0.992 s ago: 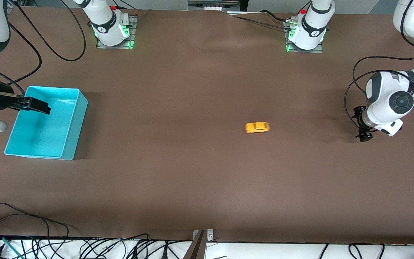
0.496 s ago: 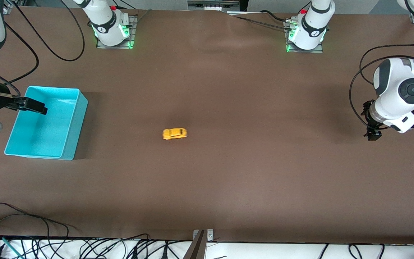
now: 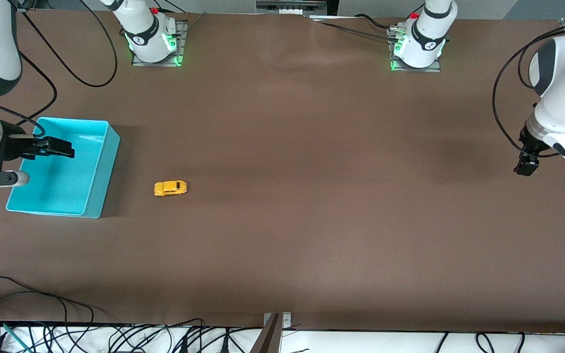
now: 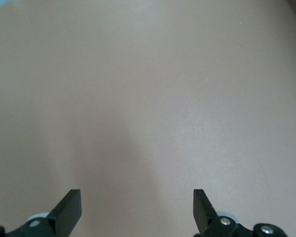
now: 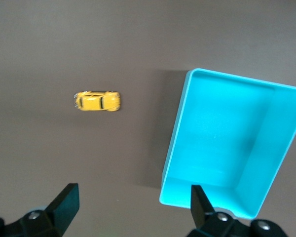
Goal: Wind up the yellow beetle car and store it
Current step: 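Raise the left gripper away while the right gripper reaches the bin, then lower the right gripper onto the stopped car and grasp it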
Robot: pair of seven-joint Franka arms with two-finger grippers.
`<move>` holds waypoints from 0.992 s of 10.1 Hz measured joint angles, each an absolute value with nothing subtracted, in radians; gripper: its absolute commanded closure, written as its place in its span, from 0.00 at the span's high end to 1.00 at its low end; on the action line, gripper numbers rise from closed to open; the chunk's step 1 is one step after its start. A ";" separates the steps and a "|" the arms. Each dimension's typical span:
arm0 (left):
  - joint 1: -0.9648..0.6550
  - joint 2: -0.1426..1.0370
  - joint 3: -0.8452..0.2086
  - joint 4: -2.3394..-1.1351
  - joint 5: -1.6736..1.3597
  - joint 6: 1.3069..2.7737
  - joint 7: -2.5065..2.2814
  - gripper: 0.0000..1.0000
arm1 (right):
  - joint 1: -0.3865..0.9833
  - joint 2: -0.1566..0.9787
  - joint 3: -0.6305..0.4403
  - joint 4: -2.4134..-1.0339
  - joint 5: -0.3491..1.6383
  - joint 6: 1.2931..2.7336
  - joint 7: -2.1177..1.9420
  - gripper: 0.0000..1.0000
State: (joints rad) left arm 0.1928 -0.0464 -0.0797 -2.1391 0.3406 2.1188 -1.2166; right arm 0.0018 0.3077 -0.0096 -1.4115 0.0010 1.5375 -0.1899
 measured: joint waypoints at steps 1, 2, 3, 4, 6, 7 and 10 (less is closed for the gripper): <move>0.192 -0.084 -0.084 -2.139 0.318 2.074 -1.075 1.00 | 0.002 0.318 -0.010 -1.412 0.001 1.538 -0.304 1.00; 0.190 -0.113 -0.089 -2.138 0.268 2.041 -0.922 1.00 | 0.003 0.329 -0.009 -1.413 0.001 1.538 -0.418 1.00; 0.190 -0.134 -0.092 -2.131 0.229 2.015 -0.776 1.00 | 0.003 0.342 -0.009 -1.418 0.001 1.544 -0.536 1.00; 0.189 -0.144 -0.093 -2.113 0.198 1.997 -0.662 1.00 | 0.003 0.355 -0.009 -1.435 0.001 1.575 -0.671 1.00; 0.183 -0.146 -0.094 -2.057 0.159 1.947 -0.497 1.00 | 0.003 0.369 -0.008 -1.497 0.001 1.698 -0.950 1.00; 0.173 -0.146 -0.094 -2.016 0.121 1.904 -0.429 1.00 | 0.003 0.371 -0.008 -1.528 0.001 1.749 -1.062 1.00; 0.135 -0.147 -0.096 -1.868 0.030 1.718 -0.297 1.00 | 0.005 0.370 -0.003 -1.629 0.001 1.880 -1.296 1.00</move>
State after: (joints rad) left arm 0.1349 -0.1466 -0.0960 -1.8676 0.0302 1.7179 -0.2966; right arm 0.0046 0.3697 -0.0027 -1.6287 0.0010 1.8799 -1.2962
